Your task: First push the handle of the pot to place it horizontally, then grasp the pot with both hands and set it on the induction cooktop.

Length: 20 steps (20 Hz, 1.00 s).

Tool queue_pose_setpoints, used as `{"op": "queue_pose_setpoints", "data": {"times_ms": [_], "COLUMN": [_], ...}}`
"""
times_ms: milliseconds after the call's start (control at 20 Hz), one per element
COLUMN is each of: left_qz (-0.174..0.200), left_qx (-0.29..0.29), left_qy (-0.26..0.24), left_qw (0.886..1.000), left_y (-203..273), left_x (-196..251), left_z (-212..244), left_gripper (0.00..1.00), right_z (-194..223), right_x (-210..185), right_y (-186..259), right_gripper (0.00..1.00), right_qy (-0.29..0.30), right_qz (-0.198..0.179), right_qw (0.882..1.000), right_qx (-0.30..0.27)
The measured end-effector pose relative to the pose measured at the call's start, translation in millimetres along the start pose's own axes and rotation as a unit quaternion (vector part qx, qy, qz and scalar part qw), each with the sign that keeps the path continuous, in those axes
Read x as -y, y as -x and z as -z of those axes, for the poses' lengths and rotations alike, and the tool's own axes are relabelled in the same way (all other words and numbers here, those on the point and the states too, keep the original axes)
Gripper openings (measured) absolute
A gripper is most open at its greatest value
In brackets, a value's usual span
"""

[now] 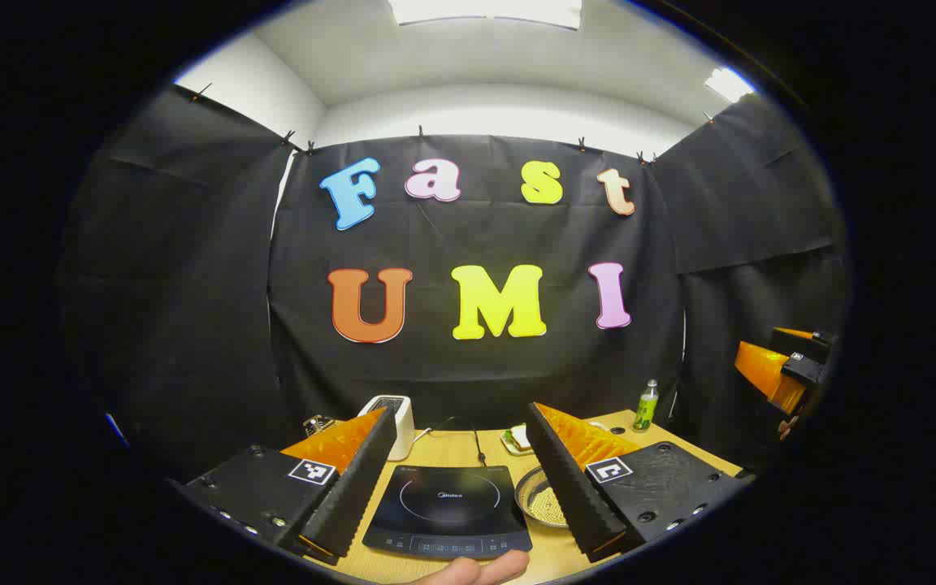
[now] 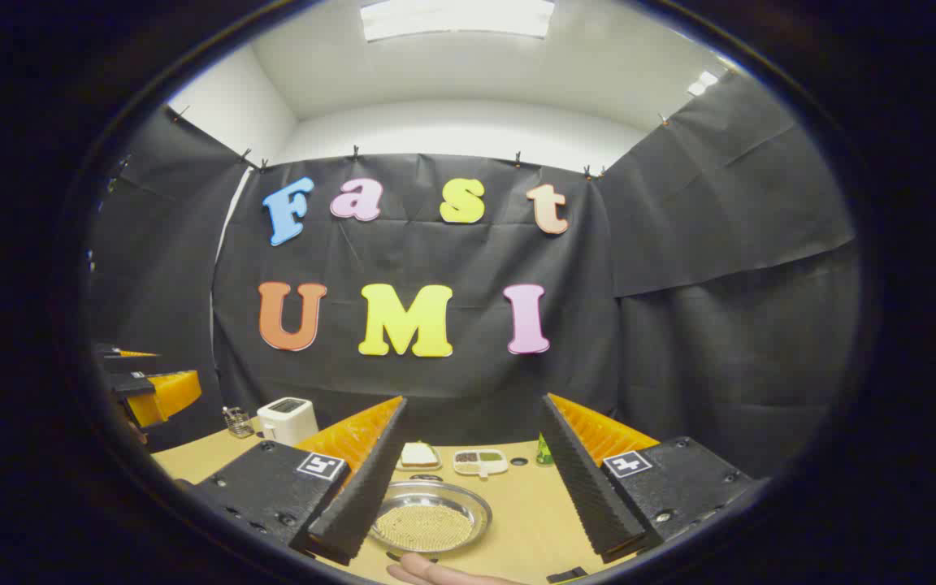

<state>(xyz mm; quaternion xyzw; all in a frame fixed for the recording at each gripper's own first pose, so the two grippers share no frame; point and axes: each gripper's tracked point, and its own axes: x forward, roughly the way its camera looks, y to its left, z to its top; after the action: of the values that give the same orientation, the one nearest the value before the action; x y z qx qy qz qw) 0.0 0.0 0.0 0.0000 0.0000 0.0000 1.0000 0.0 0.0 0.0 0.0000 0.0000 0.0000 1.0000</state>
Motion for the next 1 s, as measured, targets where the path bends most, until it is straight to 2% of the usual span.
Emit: {"op": "queue_pose_setpoints", "data": {"times_ms": [50, 100, 150, 400, 450, 550, 1000], "left_qz": [-0.001, -0.004, -0.007, -0.011, -0.012, -0.014, 0.006], "left_qx": [0.005, 0.006, 0.006, 0.008, 0.009, 0.007, 0.023], "left_qy": [0.002, 0.004, 0.007, 0.011, 0.009, 0.008, -0.008], "left_qw": [1.000, 1.000, 1.000, 1.000, 1.000, 1.000, 1.000], "left_y": [1.0, 3.1, 4.6, 8.3, 7.7, 9.7, 19.7], "left_x": [-2.6, -7.3, -11.6, -20.4, -22.5, -24.3, -14.3], "left_z": [-2.1, -1.6, -1.8, -2.5, -2.5, -0.3, -1.2], "left_gripper": [0.96, 0.96, 0.96, 0.96, 1.00, 0.96, 0.96], "right_z": [-1.1, -1.6, -2.1, -1.6, -0.4, 3.1, 14.8], "right_x": [1.6, 2.8, 2.9, -0.5, -1.3, -3.3, -9.6], "right_y": [-0.9, -2.4, -2.7, -5.9, -7.0, -9.6, -28.2], "right_gripper": [0.96, 1.00, 0.96, 0.96, 0.96, 0.96, 0.96], "right_qy": [0.003, 0.005, 0.007, 0.014, 0.014, 0.012, 0.005], "right_qz": [0.003, 0.005, 0.007, 0.006, 0.005, 0.002, -0.009], "right_qw": [1.000, 1.000, 1.000, 1.000, 1.000, 1.000, 0.999], "right_qx": [-0.001, -0.001, -0.001, -0.004, -0.007, -0.013, -0.031]}}
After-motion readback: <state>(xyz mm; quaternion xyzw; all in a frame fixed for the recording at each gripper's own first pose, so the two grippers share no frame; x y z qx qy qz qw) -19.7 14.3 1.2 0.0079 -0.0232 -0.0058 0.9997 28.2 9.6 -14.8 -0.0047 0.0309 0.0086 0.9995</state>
